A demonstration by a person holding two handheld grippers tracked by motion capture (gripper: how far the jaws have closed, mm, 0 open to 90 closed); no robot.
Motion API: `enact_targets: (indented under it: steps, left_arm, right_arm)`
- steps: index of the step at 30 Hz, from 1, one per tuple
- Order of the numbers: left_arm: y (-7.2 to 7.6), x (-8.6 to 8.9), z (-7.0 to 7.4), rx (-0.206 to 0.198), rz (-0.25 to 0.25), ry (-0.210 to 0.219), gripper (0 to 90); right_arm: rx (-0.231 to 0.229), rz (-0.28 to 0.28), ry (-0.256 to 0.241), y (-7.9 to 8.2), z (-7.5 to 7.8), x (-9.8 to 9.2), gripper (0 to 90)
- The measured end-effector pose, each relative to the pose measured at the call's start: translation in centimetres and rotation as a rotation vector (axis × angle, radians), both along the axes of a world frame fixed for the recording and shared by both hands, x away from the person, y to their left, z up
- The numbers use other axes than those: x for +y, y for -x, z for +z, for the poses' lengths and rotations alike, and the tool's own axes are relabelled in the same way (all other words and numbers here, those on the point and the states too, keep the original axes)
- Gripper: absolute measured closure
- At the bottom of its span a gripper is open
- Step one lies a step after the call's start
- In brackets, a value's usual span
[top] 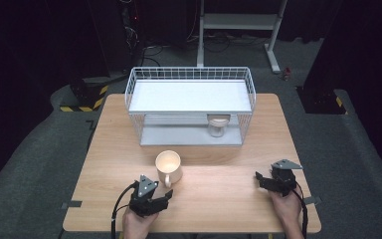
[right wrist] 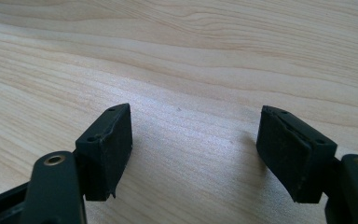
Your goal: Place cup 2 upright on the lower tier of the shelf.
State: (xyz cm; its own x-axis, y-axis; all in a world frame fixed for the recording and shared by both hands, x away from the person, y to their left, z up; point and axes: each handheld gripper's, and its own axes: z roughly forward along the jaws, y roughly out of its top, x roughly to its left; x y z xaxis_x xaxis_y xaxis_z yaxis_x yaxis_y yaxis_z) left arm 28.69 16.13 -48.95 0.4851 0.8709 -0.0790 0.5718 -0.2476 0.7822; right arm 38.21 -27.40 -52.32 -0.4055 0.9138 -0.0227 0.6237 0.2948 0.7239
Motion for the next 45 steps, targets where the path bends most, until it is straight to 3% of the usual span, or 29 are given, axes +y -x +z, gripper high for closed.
enact_targets:
  steps: [12,18,33,45]
  left_arm:
    - [-1.0,-1.4,0.1,-0.015,0.037,-0.041,47.3]
    - [-1.2,-1.7,0.0,-0.017,0.061,-0.059,55.1]
    - [-1.1,-0.5,-0.1,-0.011,0.084,-0.068,70.2]
    - [-1.4,0.5,-0.2,-0.009,0.12,-0.065,77.3]
  right_arm:
    - [0.0,0.0,0.0,0.0,0.0,0.0,27.0]
    - [0.0,0.001,0.0,0.0,0.0,0.0,27.0]
    - [-0.001,0.001,0.001,0.0,0.0,0.0,27.2]
    - [-0.002,0.002,0.002,0.0,0.0,0.0,27.3]
